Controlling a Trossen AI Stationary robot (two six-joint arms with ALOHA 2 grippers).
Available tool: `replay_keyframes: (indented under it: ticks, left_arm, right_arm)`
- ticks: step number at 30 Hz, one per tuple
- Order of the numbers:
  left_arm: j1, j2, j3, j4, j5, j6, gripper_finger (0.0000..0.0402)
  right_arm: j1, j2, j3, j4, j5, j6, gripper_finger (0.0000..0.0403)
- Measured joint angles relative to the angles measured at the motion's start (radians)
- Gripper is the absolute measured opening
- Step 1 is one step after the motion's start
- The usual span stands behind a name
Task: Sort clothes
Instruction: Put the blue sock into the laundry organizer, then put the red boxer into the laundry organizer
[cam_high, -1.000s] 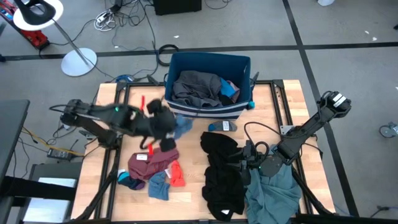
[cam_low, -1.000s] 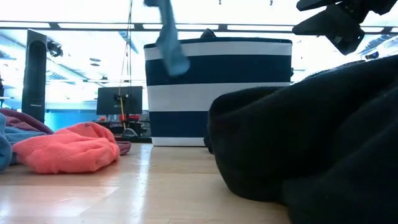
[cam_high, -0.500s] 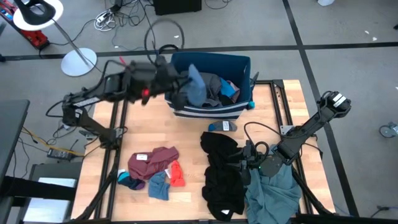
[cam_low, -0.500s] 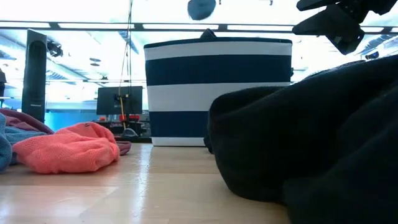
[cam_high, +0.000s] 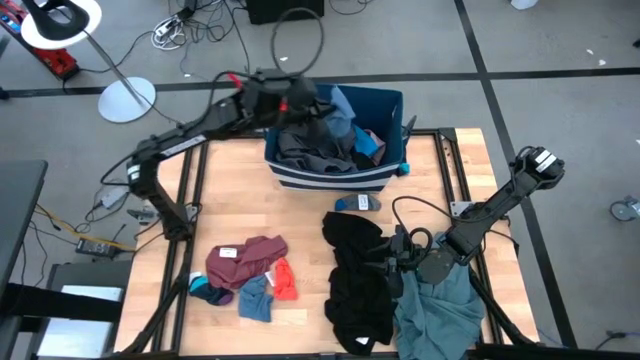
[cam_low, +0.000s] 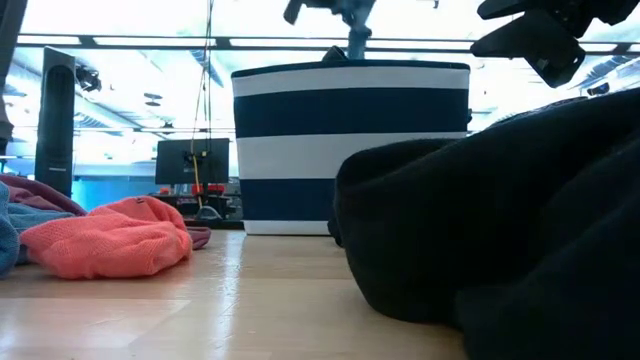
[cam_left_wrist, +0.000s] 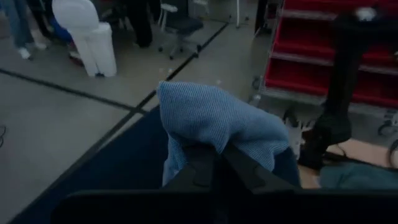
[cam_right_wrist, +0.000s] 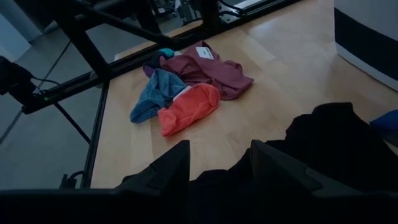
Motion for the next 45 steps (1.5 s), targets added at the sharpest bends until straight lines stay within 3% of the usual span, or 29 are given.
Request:
replay_keyframes:
  ticks: [14, 26, 33, 37, 41, 45]
  left_arm:
    - [0.019, 0.086, -0.001, -0.089, -0.017, -0.049, 0.0135]
    - [-0.012, 0.011, -0.001, -0.42, 0.029, -0.082, 0.0142]
    - [-0.159, -0.09, -0.001, -0.604, 0.019, -0.128, 0.0142]
    - [-0.273, -0.178, -0.024, -0.668, -0.117, -0.182, 0.0142]
    - [-0.387, -0.292, -0.147, -0.67, -0.206, -0.275, 0.0142]
    - [-0.499, -0.419, -0.349, -0.657, -0.248, -0.448, 0.0142]
  right_arm:
    - [0.0, 0.0, 0.0, -0.004, 0.0, -0.009, 0.017]
    - [0.0, 0.0, 0.0, -0.003, 0.0, -0.008, 0.017]
    - [0.0, 0.0, 0.0, -0.004, 0.0, -0.008, 0.017]
    - [0.0, 0.0, 0.0, -0.002, -0.001, -0.008, 0.017]
    - [0.0, 0.0, 0.0, -0.001, -0.009, -0.005, 0.017]
    - [0.0, 0.0, 0.0, 0.0, -0.01, -0.004, 0.017]
